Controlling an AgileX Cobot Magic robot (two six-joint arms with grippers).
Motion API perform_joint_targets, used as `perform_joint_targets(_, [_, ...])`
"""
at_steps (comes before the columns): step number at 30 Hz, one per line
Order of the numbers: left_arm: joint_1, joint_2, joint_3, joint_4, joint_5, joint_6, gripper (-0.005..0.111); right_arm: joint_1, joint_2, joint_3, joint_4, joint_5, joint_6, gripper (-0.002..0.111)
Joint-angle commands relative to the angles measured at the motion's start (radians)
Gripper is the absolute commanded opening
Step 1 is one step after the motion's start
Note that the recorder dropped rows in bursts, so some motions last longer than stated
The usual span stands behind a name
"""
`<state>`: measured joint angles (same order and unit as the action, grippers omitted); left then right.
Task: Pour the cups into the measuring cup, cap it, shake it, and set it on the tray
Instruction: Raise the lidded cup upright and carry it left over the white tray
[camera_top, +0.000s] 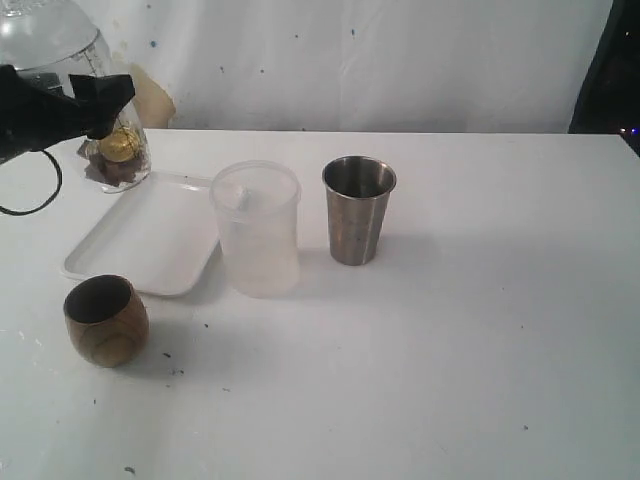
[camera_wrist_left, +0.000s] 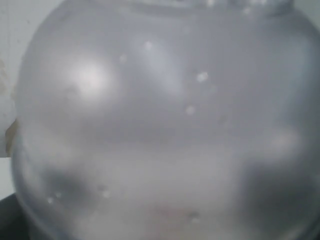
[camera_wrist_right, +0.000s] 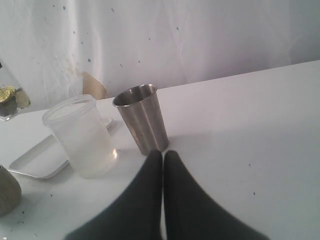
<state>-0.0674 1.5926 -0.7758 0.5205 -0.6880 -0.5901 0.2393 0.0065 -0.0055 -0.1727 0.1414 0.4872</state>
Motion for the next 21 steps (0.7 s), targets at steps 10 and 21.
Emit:
perform_joint_targets(10, [0.035, 0.164, 0.006, 0.172, -0.190, 0.209, 0.000, 0.002, -0.006, 0.005, -0.003, -0.015, -0.009, 0.000])
perform_joint_targets(21, [0.035, 0.276, -0.058, 0.120, -0.202, 0.274, 0.000, 0.002, -0.006, 0.005, -0.003, -0.015, -0.009, 0.000])
